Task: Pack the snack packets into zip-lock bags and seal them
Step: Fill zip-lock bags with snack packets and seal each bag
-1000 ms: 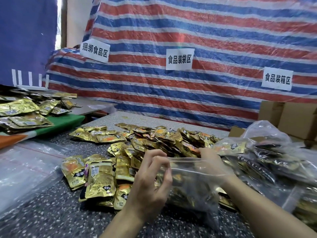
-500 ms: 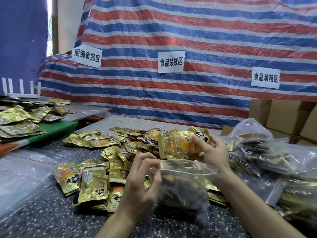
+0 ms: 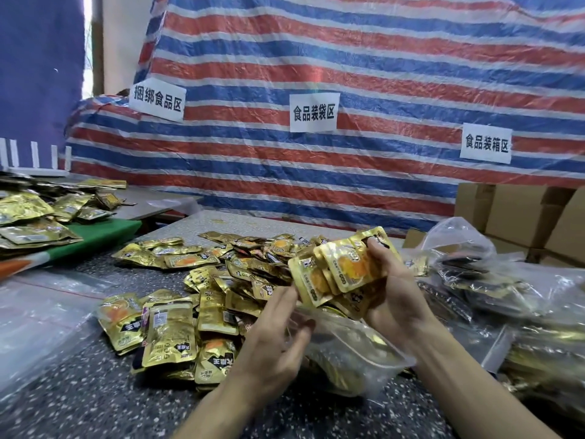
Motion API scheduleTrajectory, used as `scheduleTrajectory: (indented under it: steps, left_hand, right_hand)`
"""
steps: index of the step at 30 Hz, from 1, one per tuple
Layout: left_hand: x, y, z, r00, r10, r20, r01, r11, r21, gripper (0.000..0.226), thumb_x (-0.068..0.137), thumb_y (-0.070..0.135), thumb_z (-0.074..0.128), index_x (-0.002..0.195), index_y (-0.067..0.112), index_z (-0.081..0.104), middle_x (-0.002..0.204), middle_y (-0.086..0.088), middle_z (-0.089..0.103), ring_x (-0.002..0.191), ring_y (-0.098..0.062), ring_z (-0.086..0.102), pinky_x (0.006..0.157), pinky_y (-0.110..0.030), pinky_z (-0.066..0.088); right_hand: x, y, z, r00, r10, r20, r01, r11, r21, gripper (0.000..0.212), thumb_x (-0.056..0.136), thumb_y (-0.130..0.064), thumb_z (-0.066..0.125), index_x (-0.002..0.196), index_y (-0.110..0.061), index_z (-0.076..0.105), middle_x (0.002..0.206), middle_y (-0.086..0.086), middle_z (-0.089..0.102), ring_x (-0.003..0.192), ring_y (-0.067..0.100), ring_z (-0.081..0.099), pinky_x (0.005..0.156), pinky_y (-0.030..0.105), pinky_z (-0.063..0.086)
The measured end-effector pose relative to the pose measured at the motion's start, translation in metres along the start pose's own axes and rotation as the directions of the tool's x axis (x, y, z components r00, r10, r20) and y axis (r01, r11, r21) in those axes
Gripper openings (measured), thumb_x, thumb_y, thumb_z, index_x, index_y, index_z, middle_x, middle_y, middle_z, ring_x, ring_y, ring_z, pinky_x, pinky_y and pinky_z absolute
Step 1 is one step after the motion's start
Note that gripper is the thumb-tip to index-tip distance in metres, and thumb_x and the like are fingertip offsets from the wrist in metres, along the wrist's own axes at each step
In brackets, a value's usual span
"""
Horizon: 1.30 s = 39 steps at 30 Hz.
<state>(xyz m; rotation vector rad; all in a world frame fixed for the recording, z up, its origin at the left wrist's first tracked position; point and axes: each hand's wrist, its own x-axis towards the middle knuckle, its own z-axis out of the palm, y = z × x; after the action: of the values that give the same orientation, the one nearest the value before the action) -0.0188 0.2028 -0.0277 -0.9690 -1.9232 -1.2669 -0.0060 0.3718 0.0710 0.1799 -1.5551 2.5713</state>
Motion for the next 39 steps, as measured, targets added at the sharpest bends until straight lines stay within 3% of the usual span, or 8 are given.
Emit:
scheduleTrajectory:
  steps: [5,9,15,20,27,30,34,39]
  left_hand:
    - [0.002,0.001,0.0,0.998,-0.048,-0.047,0.045,0.997,-0.065,0.043,0.09,0.009,0.059,0.126,0.031,0.053,0.117,0.01,0.057,0.106,0.001,0.057,0.088,-0.011,0.048]
    - [0.001,-0.001,-0.001,0.977,-0.198,-0.073,0.191,0.977,-0.094,0.084,0.09,-0.004,0.063,0.154,0.025,0.017,0.093,0.002,0.061,0.09,-0.004,0.062,0.078,-0.007,0.048]
    - [0.002,0.003,0.005,0.976,-0.215,-0.029,0.214,0.977,-0.021,0.09,0.09,-0.009,0.054,0.15,0.026,-0.004,0.129,0.042,0.015,0.105,0.045,0.018,0.093,0.013,0.015]
    - [0.003,0.002,0.002,0.974,-0.215,-0.068,0.215,0.977,-0.012,0.084,0.093,-0.006,0.052,0.153,0.025,0.002,0.121,0.03,0.036,0.109,0.026,0.04,0.093,0.005,0.03]
    - [0.008,0.002,-0.005,0.988,-0.148,-0.037,0.146,0.987,-0.063,0.088,0.092,-0.004,0.058,0.157,0.031,0.009,0.122,0.017,0.055,0.11,0.002,0.057,0.096,-0.009,0.044]
    - [0.009,0.003,-0.01,0.982,-0.16,-0.1,0.121,0.941,-0.316,0.076,0.089,-0.008,0.061,0.127,0.053,0.038,0.098,0.01,0.064,0.087,-0.012,0.071,0.069,-0.023,0.061]
    - [0.01,0.007,-0.016,0.989,-0.105,-0.107,0.074,0.963,-0.259,0.024,0.089,0.007,0.066,0.098,0.027,0.058,0.091,0.0,0.065,0.086,-0.008,0.072,0.061,-0.021,0.06]
    - [0.014,0.007,-0.017,0.993,-0.03,-0.115,0.02,0.996,-0.091,0.024,0.081,-0.011,0.069,0.092,0.01,0.066,0.094,0.006,0.063,0.089,0.003,0.066,0.073,-0.009,0.053]
  right_hand:
    - [0.005,0.007,0.008,0.998,-0.022,-0.062,0.017,0.997,-0.073,0.025,0.099,-0.031,0.055,0.09,-0.011,0.067,0.073,0.012,0.074,0.059,0.025,0.072,0.05,0.041,0.058]
    - [0.005,0.008,0.009,0.986,-0.051,-0.161,0.039,0.996,-0.079,0.02,0.098,-0.027,0.058,0.093,-0.01,0.067,0.071,0.011,0.072,0.056,0.024,0.07,0.047,0.038,0.056]
    - [0.0,0.028,0.02,0.966,-0.088,-0.243,0.044,0.982,-0.182,0.052,0.088,-0.032,0.074,0.121,0.005,0.059,0.105,0.024,0.072,0.094,0.034,0.071,0.085,0.053,0.059]
    - [-0.006,0.039,0.029,0.998,-0.026,-0.058,0.02,0.996,-0.09,0.035,0.065,-0.015,0.082,0.096,0.002,0.077,0.092,0.022,0.073,0.076,0.033,0.07,0.08,0.053,0.057]
    - [-0.002,0.028,0.031,0.993,-0.055,-0.106,0.036,0.984,-0.173,0.019,0.089,-0.009,0.066,0.072,-0.005,0.076,0.077,0.014,0.069,0.067,0.026,0.066,0.07,0.042,0.055]
    - [-0.004,0.007,0.03,0.984,-0.14,-0.113,0.121,0.979,-0.163,0.014,0.089,-0.01,0.063,0.078,-0.007,0.07,0.076,0.012,0.067,0.065,0.025,0.065,0.068,0.041,0.055]
    - [-0.012,-0.03,0.03,0.988,-0.155,-0.028,0.156,0.987,0.042,0.033,0.093,-0.016,0.058,0.067,-0.016,0.078,0.082,0.008,0.075,0.068,0.02,0.073,0.067,0.039,0.061]
    - [-0.026,-0.048,0.036,0.995,-0.017,0.1,0.004,0.991,0.132,0.031,0.083,-0.015,0.061,0.111,-0.005,0.068,0.118,0.01,0.074,0.111,0.029,0.07,0.099,0.05,0.053]
